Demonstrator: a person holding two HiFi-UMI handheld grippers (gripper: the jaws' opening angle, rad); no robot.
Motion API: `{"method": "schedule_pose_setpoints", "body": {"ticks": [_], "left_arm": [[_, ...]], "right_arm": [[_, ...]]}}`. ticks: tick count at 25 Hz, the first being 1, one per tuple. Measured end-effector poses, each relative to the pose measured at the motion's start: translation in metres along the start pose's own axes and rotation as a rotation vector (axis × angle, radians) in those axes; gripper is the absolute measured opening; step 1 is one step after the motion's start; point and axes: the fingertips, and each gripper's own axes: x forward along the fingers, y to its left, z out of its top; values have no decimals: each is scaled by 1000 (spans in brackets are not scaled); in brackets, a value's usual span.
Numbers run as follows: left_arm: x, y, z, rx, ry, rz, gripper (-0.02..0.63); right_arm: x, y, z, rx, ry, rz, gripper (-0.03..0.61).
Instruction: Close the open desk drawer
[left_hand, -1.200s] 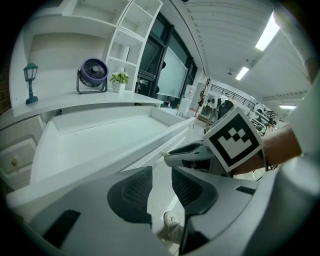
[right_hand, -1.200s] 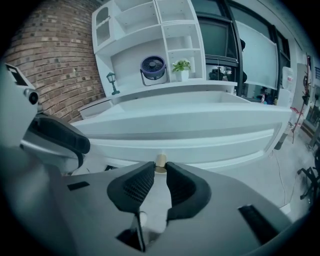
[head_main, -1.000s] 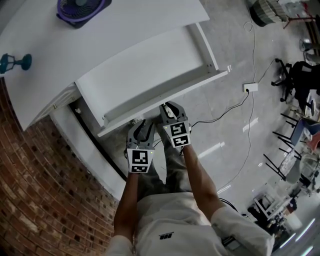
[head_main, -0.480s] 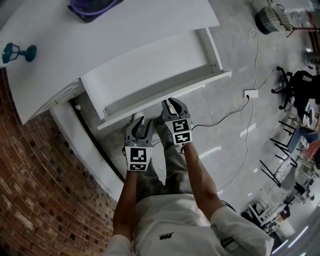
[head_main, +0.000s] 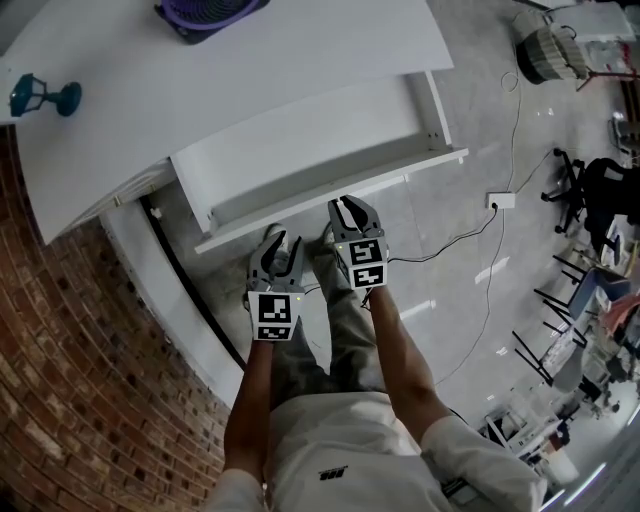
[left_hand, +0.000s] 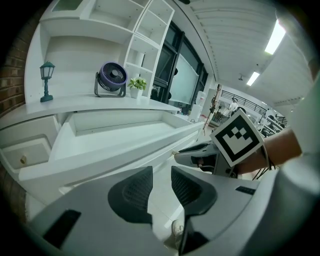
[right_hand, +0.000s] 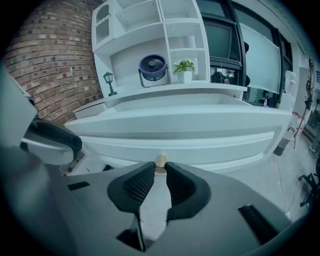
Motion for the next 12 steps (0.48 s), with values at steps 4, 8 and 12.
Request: {"method": "schedule_pose_setpoints", "body": {"ticks": [4,8,12], "left_arm": [[4,6,4,-4,-3,3,126],[9,12,8,-7,-8,5,126],[11,17,11,-16,-12,8,126]], "right_arm": [[6,0,5,-9,2,1,78],[12,-1,11,-9,-1,4,78],[17,-2,17,-14,-4,6,78]]}}
